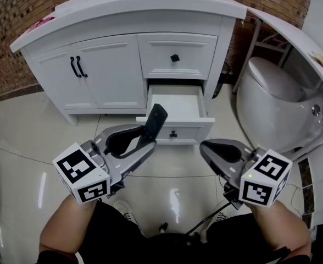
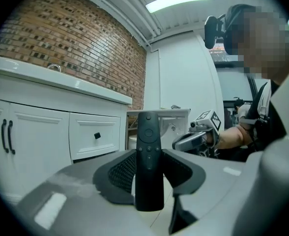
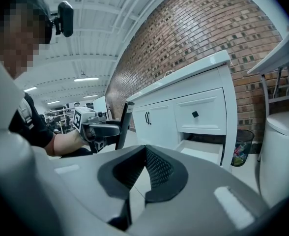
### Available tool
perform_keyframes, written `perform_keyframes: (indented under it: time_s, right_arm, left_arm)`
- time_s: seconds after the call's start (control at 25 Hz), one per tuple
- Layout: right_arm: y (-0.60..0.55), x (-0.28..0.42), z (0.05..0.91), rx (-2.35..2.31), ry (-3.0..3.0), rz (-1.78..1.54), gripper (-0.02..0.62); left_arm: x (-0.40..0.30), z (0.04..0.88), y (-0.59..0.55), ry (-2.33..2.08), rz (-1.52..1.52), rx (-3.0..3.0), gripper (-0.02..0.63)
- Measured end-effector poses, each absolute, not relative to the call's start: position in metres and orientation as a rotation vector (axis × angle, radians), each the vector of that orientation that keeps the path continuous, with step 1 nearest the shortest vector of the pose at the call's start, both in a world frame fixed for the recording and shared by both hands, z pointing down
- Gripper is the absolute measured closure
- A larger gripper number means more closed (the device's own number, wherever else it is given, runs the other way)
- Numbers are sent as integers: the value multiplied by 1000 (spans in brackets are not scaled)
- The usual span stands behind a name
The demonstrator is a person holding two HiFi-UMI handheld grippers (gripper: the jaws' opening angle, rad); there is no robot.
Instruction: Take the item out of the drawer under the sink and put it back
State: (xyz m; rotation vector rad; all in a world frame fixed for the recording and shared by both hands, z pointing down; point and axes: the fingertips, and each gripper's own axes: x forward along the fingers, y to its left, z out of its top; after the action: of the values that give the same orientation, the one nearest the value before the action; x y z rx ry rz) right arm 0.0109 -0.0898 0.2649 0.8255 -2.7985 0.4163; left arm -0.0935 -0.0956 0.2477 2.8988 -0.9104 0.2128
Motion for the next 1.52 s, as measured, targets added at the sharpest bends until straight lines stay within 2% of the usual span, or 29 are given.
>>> perform_keyframes:
  time_s: [0.92,1.52]
  right_arm:
    - [-92,10,268,817,-2787,422,592]
    - [-92,8,275,798,-2773,429,592]
  left_arm:
    - [-81,269,-82,-830,312,2879,440]
    - [-81,269,-86,-836,275,2888,439]
